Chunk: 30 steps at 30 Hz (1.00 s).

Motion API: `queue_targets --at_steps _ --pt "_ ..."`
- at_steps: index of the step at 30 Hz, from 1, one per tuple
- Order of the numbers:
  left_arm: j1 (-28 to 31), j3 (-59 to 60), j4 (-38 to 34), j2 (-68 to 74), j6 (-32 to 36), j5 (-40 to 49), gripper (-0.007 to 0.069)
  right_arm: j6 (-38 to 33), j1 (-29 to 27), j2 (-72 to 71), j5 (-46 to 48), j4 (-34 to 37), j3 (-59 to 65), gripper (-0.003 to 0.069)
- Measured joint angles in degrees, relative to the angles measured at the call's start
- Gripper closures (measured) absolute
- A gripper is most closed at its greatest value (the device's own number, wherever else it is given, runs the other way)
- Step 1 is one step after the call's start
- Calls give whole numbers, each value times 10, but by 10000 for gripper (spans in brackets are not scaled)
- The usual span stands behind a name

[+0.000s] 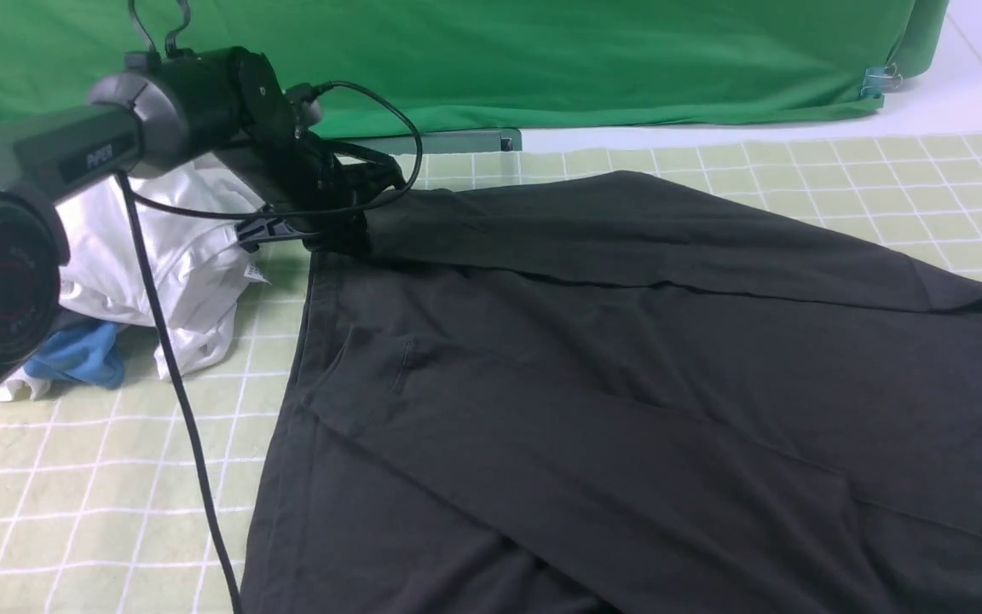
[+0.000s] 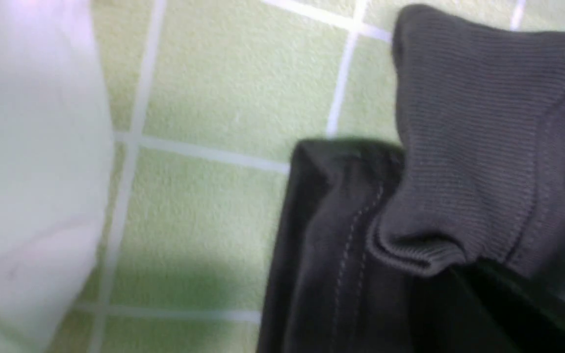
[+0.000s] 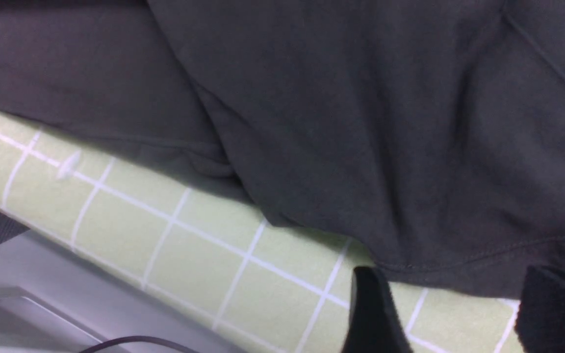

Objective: Fold a long-sleeved shirt over a green coffee tablecloth.
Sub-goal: 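Fold the left side of the dark shirt inward over its body with the left gripper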

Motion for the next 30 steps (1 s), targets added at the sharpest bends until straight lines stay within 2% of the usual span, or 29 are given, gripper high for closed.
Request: queue_targets --at_steps 7,10,11,12,13,14,15,19,25,30 --pt "1 0 -3 -54 15 34 599 0 0 0 -13 -12 0 271" --pt "1 0 -13 -93 31 63 599 0 0 0 -28 -49 -7 295" --pt "1 0 -16 -111 35 81 599 7 0 2 -31 -76 -16 336" --pt "1 0 -16 -115 37 87 599 10 0 3 -32 -85 -20 344" --pt "1 0 -16 -129 45 108 599 19 0 7 -35 -119 -34 434" --pt "1 0 -16 -131 45 111 599 21 0 9 -36 -123 -37 448" --pt "-3 0 -12 -145 49 136 599 35 0 17 -41 -165 -54 558" --pt "-13 0 12 -172 53 194 599 68 0 41 -55 -243 -87 649" --pt "-54 36 89 -225 28 245 599 83 0 95 -65 -267 -110 662" --pt "-77 106 104 -268 10 257 599 85 0 115 -71 -267 -110 662"
